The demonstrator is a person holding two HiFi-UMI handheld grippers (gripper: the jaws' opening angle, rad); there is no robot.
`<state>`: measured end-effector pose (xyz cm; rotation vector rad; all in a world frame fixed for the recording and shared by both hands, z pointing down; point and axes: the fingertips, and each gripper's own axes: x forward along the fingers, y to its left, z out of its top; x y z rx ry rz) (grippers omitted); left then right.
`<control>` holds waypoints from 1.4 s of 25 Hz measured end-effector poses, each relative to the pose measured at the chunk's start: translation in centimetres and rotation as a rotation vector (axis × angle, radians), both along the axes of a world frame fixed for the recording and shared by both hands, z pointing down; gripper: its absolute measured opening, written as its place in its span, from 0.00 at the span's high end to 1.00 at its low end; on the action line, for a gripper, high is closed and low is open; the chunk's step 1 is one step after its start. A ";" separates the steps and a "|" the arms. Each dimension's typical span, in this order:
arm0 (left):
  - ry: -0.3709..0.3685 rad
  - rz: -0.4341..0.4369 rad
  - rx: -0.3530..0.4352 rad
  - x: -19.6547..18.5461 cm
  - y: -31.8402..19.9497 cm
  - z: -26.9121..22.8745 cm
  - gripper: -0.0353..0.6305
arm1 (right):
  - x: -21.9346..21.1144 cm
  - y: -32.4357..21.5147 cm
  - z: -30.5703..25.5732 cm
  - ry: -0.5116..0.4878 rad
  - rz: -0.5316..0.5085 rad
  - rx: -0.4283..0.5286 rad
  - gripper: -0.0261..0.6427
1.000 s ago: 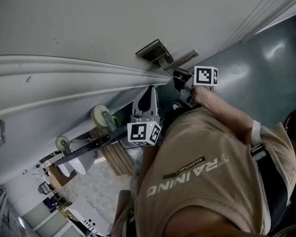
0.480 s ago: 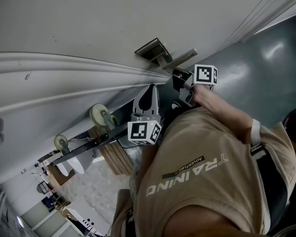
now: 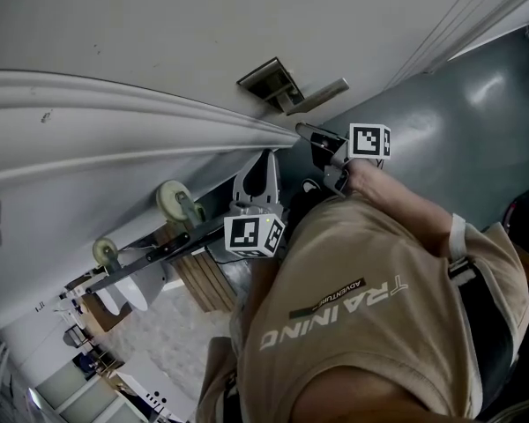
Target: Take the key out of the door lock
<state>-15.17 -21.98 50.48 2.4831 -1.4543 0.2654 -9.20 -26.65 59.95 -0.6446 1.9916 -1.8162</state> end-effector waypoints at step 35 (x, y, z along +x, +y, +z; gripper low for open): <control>0.089 -0.039 0.012 -2.0 10.1 -1.1 0.93 | 1.4 8.9 -4.9 0.114 0.045 0.151 0.94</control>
